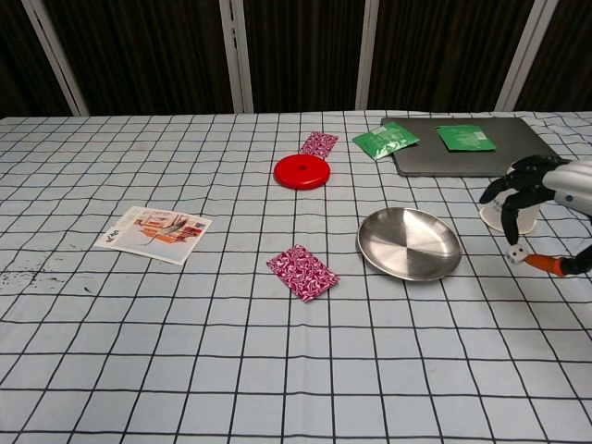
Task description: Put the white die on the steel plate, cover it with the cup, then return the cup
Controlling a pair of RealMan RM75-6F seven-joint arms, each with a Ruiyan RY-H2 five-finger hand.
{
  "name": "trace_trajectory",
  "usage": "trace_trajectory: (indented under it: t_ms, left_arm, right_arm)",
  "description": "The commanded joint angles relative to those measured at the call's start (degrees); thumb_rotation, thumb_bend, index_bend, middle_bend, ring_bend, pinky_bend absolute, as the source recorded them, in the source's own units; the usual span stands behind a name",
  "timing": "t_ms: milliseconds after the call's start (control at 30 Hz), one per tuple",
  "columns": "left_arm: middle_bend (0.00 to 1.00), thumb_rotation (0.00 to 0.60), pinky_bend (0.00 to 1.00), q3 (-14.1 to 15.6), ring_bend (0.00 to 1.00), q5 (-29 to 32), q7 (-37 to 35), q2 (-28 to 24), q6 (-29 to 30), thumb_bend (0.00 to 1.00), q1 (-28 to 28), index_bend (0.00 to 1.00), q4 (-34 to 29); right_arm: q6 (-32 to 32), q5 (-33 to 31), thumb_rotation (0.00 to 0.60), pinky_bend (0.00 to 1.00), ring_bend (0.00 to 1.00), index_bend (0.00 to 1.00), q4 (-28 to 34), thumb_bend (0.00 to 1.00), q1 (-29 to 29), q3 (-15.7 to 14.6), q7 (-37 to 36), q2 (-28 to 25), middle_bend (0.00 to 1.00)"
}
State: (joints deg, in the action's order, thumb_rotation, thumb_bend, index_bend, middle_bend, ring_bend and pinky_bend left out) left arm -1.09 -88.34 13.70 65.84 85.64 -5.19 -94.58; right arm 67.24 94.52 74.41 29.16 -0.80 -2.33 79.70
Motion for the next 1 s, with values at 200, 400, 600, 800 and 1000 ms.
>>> trace_trajectory:
  t_ms: [200,400,600,800,1000]
  left_arm:
    - [0.0,0.6,0.13,-0.06,0.0,-0.16,-1.91,-0.59,-0.21,0.24,-0.23,0.29,0.38]
    - [0.0,0.6,0.13,-0.24,0.0,-0.13,-3.38,-1.01,0.01,0.24,-0.23,0.29,0.6]
    - [0.0,0.6,0.13,-0.52,0.0,0.33,-4.28,-1.29,0.09,0.24,-0.21,0.29,0.89]
    - [0.0,0.6,0.13,-0.76,0.0,0.78,-4.86,-1.71,0.76,0.24,0.19,0.29,1.17]
    - [0.0,0.6,0.13,-0.53,0.0,0.87,-4.11,-1.68,0.5,0.24,0.23,0.3,0.88]
  right_arm:
    - [-6.59,-4.74,0.6,0.0,0.16,0.61,7.94,0.4,4.98,5.02,6.75,0.11,0.22]
    - [-12.84,-9.19,0.6,0.0,0.16,0.61,5.03,0.39,9.35,8.08,9.05,5.17,0.22]
    - [-16.7,-12.25,0.6,0.0,0.16,0.62,-0.66,0.39,12.18,9.56,9.48,10.21,0.22]
    - [-18.14,-13.22,0.6,0.0,0.16,0.62,-6.3,0.39,13.12,9.23,7.76,13.65,0.22]
    - [-18.05,-12.77,0.6,0.0,0.16,0.62,-9.1,0.39,13.39,8.66,6.15,14.81,0.22]
